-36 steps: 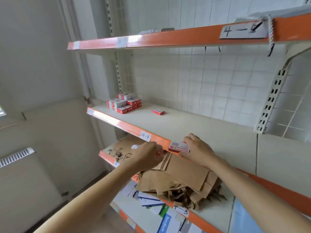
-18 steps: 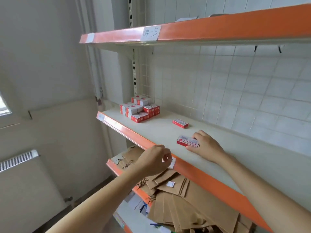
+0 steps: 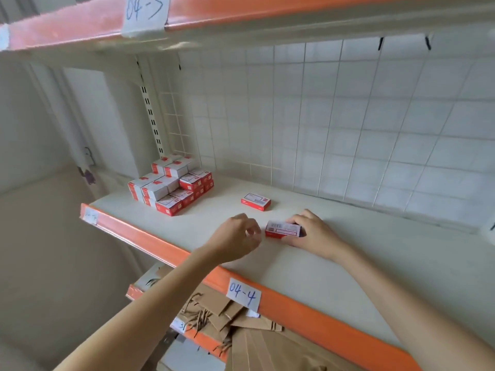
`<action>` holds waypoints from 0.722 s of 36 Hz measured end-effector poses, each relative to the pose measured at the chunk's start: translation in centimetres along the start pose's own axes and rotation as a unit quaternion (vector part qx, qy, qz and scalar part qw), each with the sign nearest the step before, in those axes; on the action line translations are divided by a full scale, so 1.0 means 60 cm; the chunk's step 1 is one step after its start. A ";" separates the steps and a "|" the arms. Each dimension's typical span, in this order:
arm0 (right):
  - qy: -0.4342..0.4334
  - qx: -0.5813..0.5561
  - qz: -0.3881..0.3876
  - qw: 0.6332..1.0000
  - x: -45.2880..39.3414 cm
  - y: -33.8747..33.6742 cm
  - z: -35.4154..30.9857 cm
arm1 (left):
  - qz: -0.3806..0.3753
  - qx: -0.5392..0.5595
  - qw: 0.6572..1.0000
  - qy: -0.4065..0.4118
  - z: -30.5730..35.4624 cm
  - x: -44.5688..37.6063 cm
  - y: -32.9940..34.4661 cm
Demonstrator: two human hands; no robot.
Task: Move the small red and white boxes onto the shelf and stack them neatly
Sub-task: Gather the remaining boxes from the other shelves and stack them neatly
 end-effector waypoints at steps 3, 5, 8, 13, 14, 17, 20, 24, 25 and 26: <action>0.040 -0.038 -0.029 0.998 0.001 0.000 0.007 | -0.025 0.033 0.999 -0.006 -0.004 -0.031 0.020; 0.081 -0.078 -0.050 0.992 -0.002 -0.005 0.009 | -0.041 0.054 0.998 -0.004 -0.008 -0.050 0.030; 0.147 -0.185 -0.018 0.972 -0.003 -0.011 0.016 | -0.079 0.103 0.991 0.017 -0.016 -0.075 0.039; 0.153 -0.169 0.102 0.968 0.005 -0.006 0.022 | -0.102 0.154 0.981 0.059 -0.032 -0.085 0.046; 0.145 -0.148 0.115 0.972 0.005 -0.007 0.021 | -0.095 0.164 0.980 0.066 -0.037 -0.083 0.047; 0.120 -0.104 0.139 0.977 0.006 -0.013 0.025 | -0.087 0.194 0.974 0.084 -0.045 -0.081 0.048; 0.119 -0.083 0.159 0.977 0.012 -0.021 0.034 | -0.083 0.222 0.969 0.068 -0.044 -0.082 0.046; 0.109 -0.056 0.167 0.978 0.015 -0.019 0.036 | -0.060 0.243 0.967 0.055 -0.044 -0.085 0.050; 0.103 -0.050 0.168 0.979 0.014 -0.018 0.034 | -0.052 0.236 0.969 0.058 -0.043 -0.086 0.050; 0.096 -0.043 0.166 0.980 0.014 -0.017 0.033 | -0.047 0.228 0.971 0.062 -0.042 -0.086 0.048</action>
Point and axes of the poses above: each hand's wrist, its own x-axis away from the middle knuckle, its own y-axis out of the palm, z = x × y, the point moved 3 cm from there along -x, towards the middle knuckle, and after that the axes turned 5 degrees about z, right-handed, at the moved point
